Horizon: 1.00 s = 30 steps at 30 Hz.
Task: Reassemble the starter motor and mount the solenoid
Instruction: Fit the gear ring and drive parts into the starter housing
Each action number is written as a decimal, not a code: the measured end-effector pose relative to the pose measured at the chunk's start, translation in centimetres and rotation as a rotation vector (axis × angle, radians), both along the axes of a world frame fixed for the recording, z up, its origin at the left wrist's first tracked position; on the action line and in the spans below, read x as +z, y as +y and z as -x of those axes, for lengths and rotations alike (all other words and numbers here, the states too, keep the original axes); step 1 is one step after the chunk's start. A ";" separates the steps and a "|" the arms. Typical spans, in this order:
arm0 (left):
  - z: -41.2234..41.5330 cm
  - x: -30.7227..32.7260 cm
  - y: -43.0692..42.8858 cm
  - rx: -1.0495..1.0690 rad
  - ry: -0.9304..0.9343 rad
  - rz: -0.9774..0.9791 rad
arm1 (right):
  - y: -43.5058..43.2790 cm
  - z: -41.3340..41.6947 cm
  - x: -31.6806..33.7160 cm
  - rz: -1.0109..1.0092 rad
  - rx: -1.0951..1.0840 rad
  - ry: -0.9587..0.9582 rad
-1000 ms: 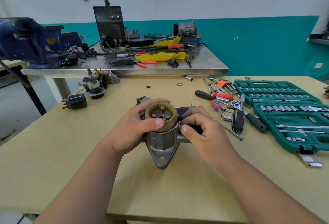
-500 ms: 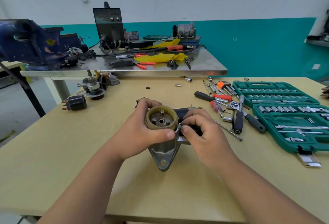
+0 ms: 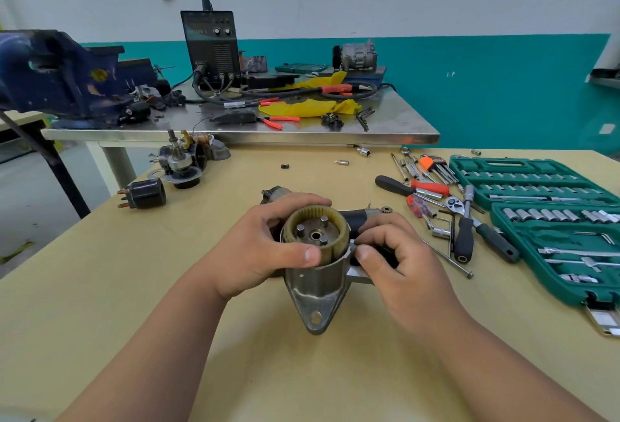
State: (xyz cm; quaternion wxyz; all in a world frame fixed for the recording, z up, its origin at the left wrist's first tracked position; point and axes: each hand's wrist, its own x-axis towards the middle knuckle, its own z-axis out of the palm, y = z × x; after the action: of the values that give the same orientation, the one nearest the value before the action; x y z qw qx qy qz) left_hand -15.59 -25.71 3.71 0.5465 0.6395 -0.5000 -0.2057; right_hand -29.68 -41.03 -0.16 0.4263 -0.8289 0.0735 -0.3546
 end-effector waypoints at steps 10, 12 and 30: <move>2.3 -2.9 -0.4 0.224 0.048 0.143 | 0.3 -0.2 -0.1 -0.048 -0.052 0.001; 3.0 -3.8 -0.6 0.277 0.064 0.190 | 0.3 -0.2 -0.2 -0.037 -0.044 -0.001; 3.6 -5.1 -0.4 0.340 -0.236 0.264 | -2.0 0.1 -0.4 -0.674 0.398 0.420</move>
State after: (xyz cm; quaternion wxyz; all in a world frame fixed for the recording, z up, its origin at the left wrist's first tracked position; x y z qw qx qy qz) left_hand -19.24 -26.15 -1.36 0.5898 0.6573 -0.4680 0.0325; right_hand -29.83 -43.05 -0.56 0.7085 -0.6958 0.1089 -0.0455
